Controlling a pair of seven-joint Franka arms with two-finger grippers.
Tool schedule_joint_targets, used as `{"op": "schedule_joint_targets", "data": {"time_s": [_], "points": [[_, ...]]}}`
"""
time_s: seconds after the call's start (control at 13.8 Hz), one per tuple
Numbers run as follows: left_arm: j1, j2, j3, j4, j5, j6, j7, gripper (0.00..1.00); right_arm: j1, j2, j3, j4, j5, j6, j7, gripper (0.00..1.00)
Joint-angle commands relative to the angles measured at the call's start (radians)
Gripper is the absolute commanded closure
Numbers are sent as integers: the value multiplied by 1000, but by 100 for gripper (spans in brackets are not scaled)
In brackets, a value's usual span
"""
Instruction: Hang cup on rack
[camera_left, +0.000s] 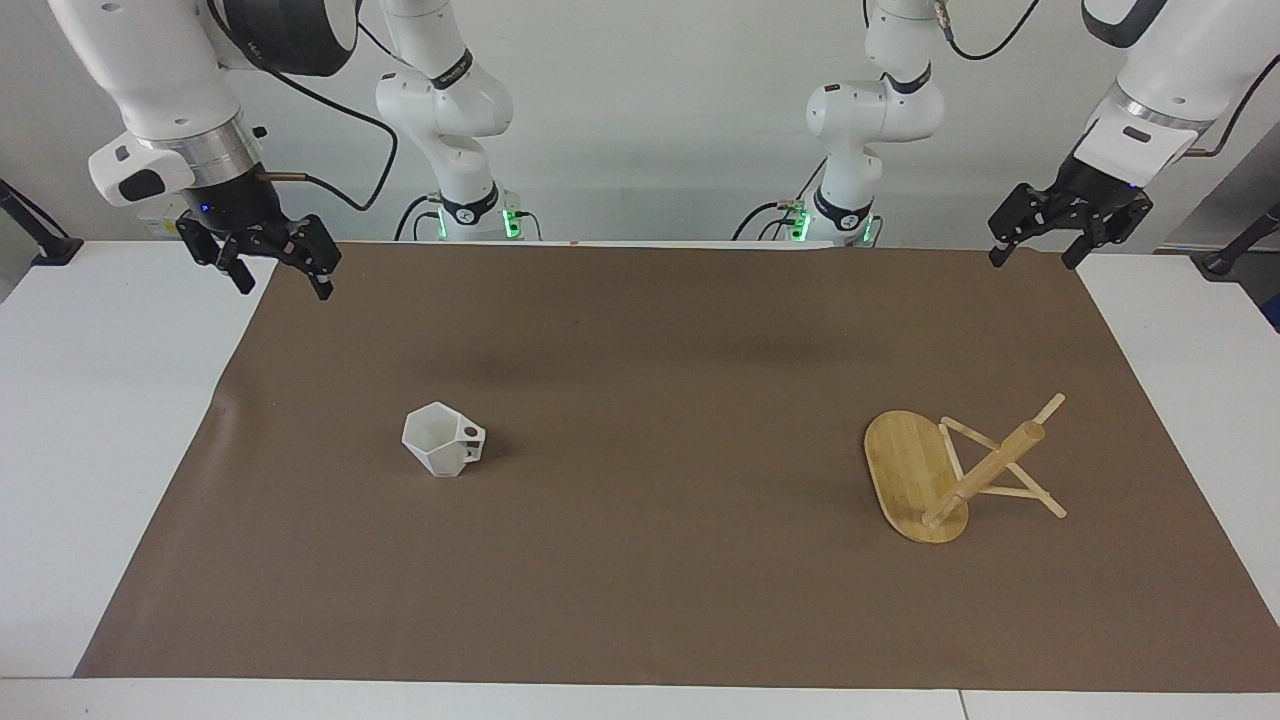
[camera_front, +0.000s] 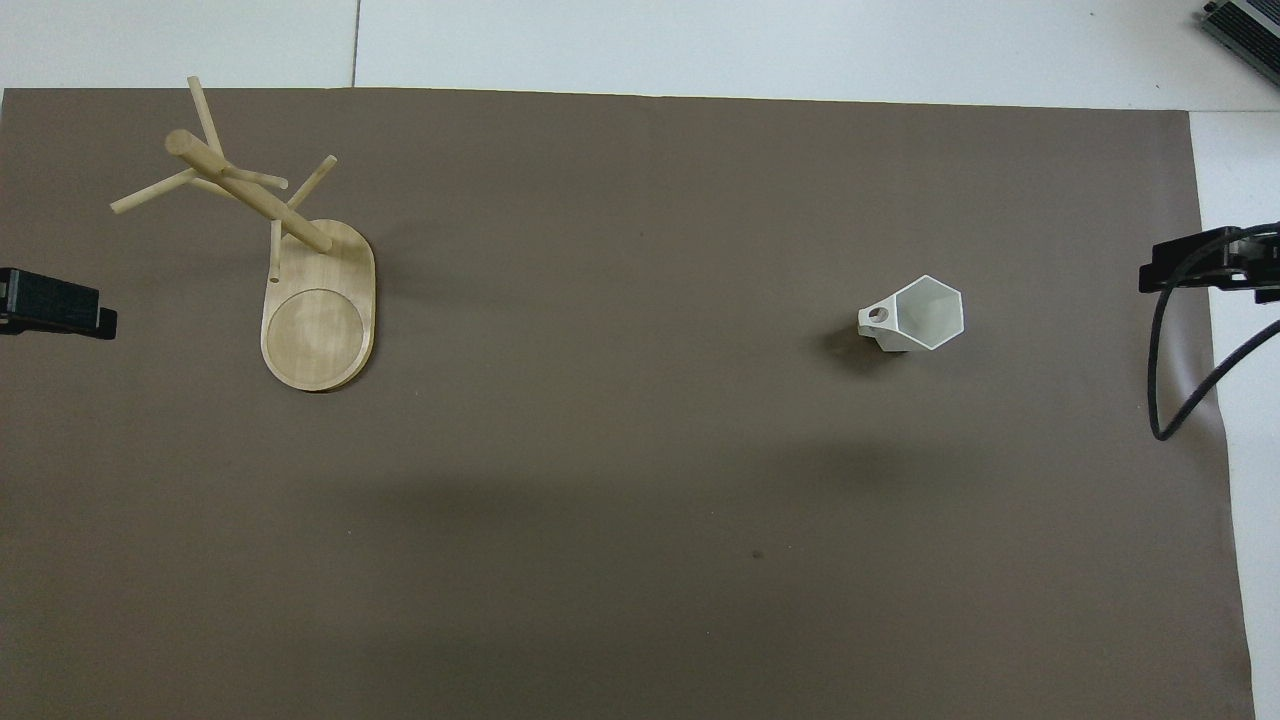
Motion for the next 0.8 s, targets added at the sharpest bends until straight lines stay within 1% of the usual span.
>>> {"op": "schedule_joint_targets", "data": {"time_s": [0.0, 0.58, 0.65, 0.72], "points": [[2, -23, 0, -24, -6, -7, -11, 0, -10, -22, 9, -24, 3, -9, -11, 0], [2, -23, 0, -24, -6, -7, -11, 0, -7, -25, 19, -32, 2, -6, -29, 0], [2, -24, 0, -24, -6, -7, -11, 0, -7, -32, 19, -54, 3, 7, -32, 0], [2, -24, 0, -24, -6, -7, -11, 0, -6, -52, 19, -100, 3, 52, -47, 0]]}}
